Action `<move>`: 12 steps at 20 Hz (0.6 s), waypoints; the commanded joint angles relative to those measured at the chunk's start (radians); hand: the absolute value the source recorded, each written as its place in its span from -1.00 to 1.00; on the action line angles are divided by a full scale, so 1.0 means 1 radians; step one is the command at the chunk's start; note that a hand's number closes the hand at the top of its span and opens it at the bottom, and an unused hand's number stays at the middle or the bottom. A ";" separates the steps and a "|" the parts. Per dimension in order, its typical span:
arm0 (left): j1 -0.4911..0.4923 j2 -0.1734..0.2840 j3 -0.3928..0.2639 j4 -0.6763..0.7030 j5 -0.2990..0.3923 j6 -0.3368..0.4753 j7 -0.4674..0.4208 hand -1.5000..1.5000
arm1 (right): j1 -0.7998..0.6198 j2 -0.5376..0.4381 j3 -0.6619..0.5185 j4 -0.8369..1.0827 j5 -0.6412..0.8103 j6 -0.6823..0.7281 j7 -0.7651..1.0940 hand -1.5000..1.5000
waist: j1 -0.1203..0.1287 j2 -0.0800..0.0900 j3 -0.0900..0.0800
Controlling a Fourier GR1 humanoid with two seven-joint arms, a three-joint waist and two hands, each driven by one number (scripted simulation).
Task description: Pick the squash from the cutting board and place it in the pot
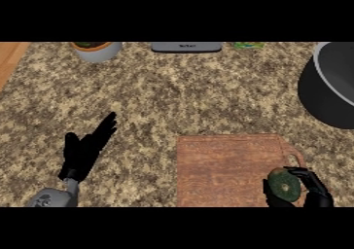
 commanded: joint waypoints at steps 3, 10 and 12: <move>0.002 0.000 0.005 0.002 -0.007 0.004 -0.007 0.00 | 0.043 -0.275 -0.354 0.146 -0.188 0.148 -0.013 1.00 | -0.010 0.013 0.014; -0.016 -0.035 0.002 -0.023 -0.044 0.007 0.037 0.00 | 0.013 -0.382 -0.460 0.321 -0.187 0.235 -0.044 1.00 | 0.014 0.012 0.011; 0.002 -0.003 0.031 -0.055 -0.022 -0.024 0.070 0.00 | 0.059 -0.381 -0.440 0.233 -0.140 0.178 -0.025 1.00 | 0.014 0.012 0.010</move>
